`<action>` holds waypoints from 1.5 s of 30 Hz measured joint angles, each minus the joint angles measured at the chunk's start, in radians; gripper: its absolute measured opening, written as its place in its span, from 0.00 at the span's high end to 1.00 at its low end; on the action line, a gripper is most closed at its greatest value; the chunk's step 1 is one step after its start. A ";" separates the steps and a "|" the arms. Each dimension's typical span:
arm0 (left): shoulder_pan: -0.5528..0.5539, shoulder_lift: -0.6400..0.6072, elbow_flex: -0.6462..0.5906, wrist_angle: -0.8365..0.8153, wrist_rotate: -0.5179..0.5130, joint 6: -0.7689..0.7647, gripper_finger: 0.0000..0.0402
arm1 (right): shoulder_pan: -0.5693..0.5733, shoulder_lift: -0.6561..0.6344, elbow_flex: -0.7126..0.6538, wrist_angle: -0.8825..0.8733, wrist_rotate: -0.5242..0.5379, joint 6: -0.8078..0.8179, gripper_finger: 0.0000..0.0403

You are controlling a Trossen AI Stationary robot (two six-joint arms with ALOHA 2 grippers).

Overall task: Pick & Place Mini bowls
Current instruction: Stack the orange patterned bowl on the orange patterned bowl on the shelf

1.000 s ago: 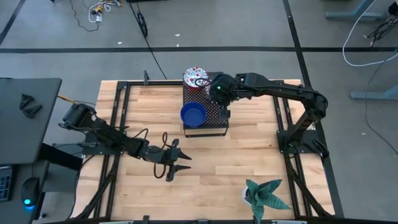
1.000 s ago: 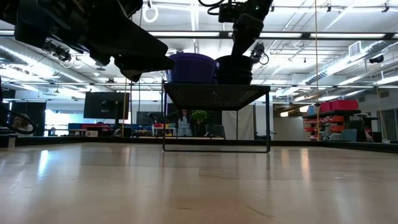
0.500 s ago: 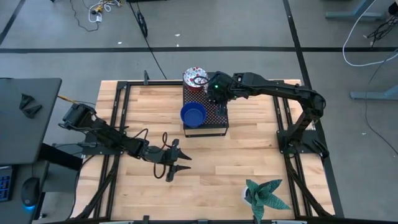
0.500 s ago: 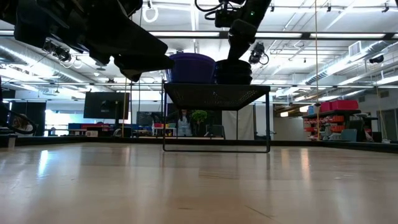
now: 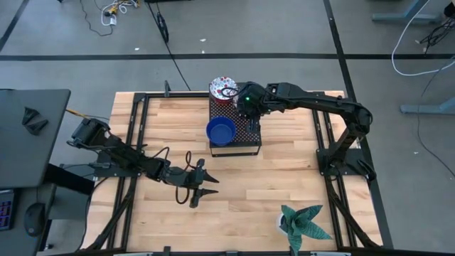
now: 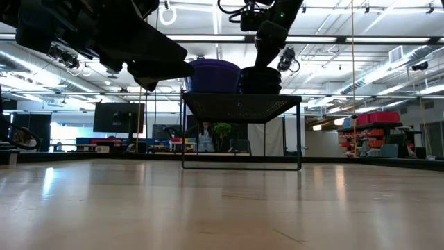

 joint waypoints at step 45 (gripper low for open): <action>0.000 -0.001 0.000 -0.001 0.000 0.000 0.55 | -0.019 -0.057 0.000 0.022 -0.106 0.027 0.99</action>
